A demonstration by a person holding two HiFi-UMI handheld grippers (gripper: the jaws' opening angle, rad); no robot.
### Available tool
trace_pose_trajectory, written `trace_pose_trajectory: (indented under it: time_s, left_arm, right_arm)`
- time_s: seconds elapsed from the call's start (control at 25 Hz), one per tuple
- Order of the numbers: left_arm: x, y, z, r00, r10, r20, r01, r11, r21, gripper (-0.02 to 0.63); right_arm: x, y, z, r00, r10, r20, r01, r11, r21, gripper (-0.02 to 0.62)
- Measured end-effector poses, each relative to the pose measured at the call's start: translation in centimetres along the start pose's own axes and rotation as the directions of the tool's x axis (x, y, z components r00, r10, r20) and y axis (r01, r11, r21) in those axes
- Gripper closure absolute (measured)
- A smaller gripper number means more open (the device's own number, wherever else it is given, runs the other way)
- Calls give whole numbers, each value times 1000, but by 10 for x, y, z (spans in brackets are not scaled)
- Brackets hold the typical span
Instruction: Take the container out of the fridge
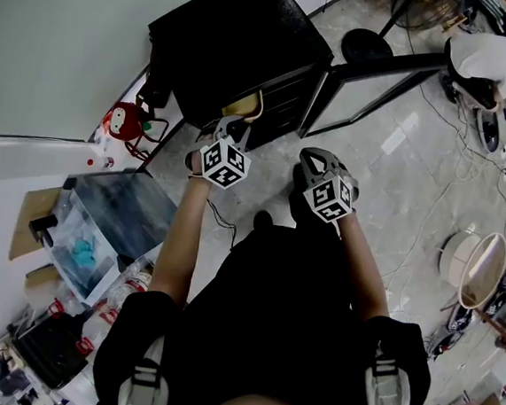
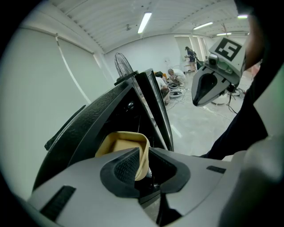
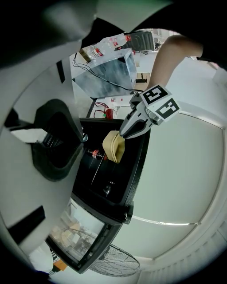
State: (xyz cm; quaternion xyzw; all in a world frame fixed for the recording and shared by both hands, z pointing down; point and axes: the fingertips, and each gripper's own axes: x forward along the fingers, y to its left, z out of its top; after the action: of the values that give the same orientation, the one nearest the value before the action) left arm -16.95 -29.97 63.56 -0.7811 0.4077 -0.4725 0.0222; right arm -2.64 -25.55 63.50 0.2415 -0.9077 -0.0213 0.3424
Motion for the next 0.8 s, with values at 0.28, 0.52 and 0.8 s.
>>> trace_pose_trajectory:
  time_s: [0.28, 0.52, 0.8]
  left_arm:
    - [10, -4, -10, 997, 4, -74, 4, 994, 112, 528]
    - [17, -7, -11, 996, 9, -94, 5, 988, 152, 523]
    - [25, -7, -14, 989, 48, -137, -21, 982, 187, 523]
  right_arm:
    - [3, 0, 0, 1000, 8, -3, -8, 1000, -6, 597]
    - [2, -4, -3, 1000, 4, -10, -4, 1000, -7, 597]
    - [0, -8, -11, 1000, -1, -17, 1, 1000, 6, 597]
